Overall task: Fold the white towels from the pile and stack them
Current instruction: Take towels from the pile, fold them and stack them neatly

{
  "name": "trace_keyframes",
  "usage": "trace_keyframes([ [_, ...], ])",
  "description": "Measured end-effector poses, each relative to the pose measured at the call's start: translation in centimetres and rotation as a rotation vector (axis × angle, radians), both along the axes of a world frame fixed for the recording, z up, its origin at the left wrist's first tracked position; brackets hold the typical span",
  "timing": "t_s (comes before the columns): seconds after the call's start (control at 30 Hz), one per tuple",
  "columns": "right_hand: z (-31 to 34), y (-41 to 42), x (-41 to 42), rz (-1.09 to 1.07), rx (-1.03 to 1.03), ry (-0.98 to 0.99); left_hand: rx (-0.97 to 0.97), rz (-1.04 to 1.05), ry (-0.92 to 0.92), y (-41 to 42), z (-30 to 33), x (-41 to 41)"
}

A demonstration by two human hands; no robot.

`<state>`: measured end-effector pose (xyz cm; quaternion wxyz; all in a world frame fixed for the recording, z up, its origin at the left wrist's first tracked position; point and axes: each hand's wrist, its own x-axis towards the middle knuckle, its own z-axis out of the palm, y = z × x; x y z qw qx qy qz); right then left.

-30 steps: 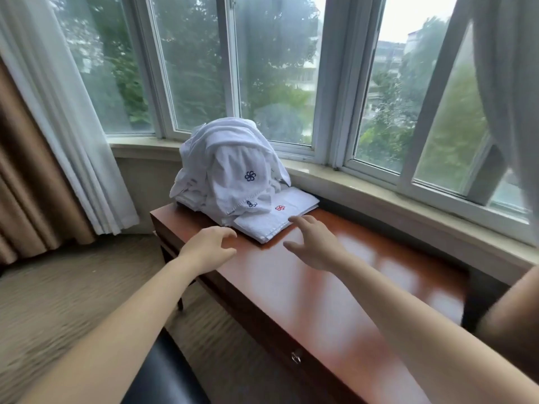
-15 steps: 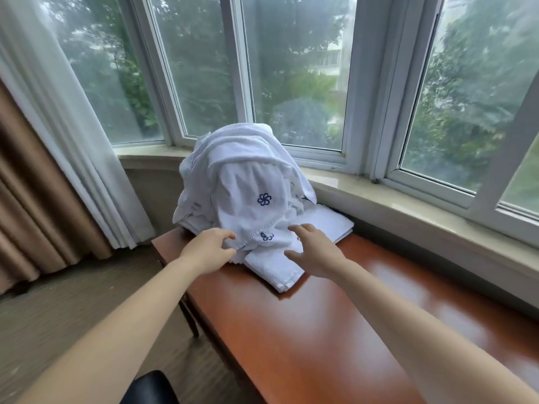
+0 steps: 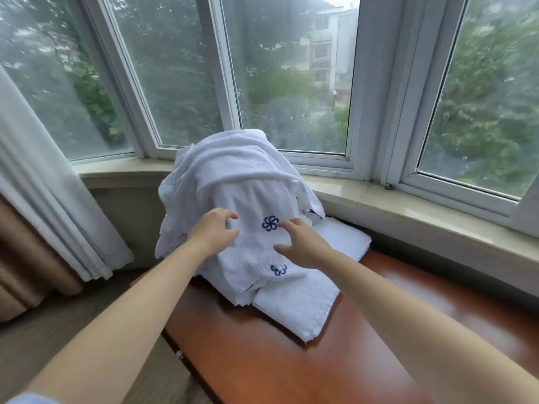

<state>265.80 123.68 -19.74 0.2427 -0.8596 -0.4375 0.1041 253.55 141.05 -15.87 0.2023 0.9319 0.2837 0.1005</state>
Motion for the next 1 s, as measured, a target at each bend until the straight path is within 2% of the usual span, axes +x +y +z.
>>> trace_keyframes([
  [0.13, -1.7, 4.9, 1.7, -0.099, -0.032, 0.048, 0.048, -0.043, -0.054, 5.7, -1.4, 4.0],
  [0.3, -0.7, 10.3, 4.3, -0.236, 0.055, 0.055, 0.016, -0.027, -0.186, 10.9, -2.2, 8.4],
  [0.4, 0.6, 13.0, 5.7, -0.275, 0.078, 0.009, 0.034, 0.012, -0.167, 13.5, -1.9, 10.1],
  [0.57, 2.2, 17.0, 7.1, -0.287, 0.095, -0.017, 0.275, 0.034, -0.066, 16.5, -0.1, 11.9],
  [0.63, 2.6, 18.3, 7.4, -0.302, 0.096, -0.036, 0.368, 0.026, -0.197, 16.7, 0.5, 12.1],
  [0.7, 2.9, 19.5, 7.6, -0.327, 0.145, -0.04, 0.401, -0.01, -0.435, 16.3, 1.2, 12.2],
  [0.77, 3.4, 20.3, 7.8, -0.368, 0.195, -0.082, 0.336, -0.14, -0.732, 15.8, 2.3, 12.0],
  [0.83, 3.8, 20.8, 8.0, -0.435, 0.197, -0.123, 0.21, -0.266, -0.947, 15.1, 3.7, 11.9],
  [0.93, 4.2, 21.0, 8.3, -0.513, 0.107, -0.091, -0.039, -0.307, -1.105, 13.8, 4.7, 11.3],
  [0.97, 4.5, 21.1, 8.3, -0.523, 0.096, -0.066, -0.075, -0.325, -1.115, 13.4, 4.8, 11.1],
  [1.0, 4.7, 21.1, 8.5, -0.523, 0.171, -0.027, -0.068, -0.358, -1.111, 13.1, 4.8, 10.9],
])
